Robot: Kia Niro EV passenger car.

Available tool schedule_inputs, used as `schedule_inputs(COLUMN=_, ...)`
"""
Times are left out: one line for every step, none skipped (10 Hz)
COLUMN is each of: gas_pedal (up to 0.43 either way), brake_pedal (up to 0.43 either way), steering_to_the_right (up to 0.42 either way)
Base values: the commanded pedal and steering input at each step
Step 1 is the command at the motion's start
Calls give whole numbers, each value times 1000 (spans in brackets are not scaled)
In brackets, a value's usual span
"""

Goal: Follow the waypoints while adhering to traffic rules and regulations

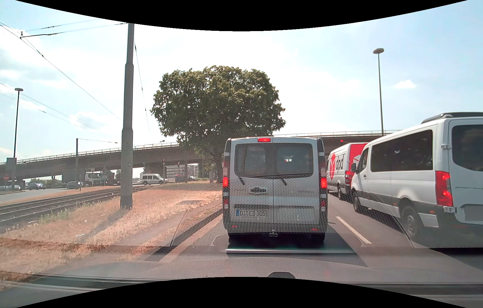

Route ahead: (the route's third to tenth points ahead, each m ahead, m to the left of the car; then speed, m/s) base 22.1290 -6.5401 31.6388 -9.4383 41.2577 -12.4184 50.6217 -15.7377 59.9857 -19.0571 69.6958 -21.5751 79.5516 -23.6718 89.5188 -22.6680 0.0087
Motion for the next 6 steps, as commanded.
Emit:
schedule_inputs(gas_pedal=0, brake_pedal=396, steering_to_the_right=19)
schedule_inputs(gas_pedal=0, brake_pedal=396, steering_to_the_right=19)
schedule_inputs(gas_pedal=0, brake_pedal=390, steering_to_the_right=19)
schedule_inputs(gas_pedal=0, brake_pedal=390, steering_to_the_right=19)
schedule_inputs(gas_pedal=0, brake_pedal=390, steering_to_the_right=19)
schedule_inputs(gas_pedal=0, brake_pedal=396, steering_to_the_right=19)
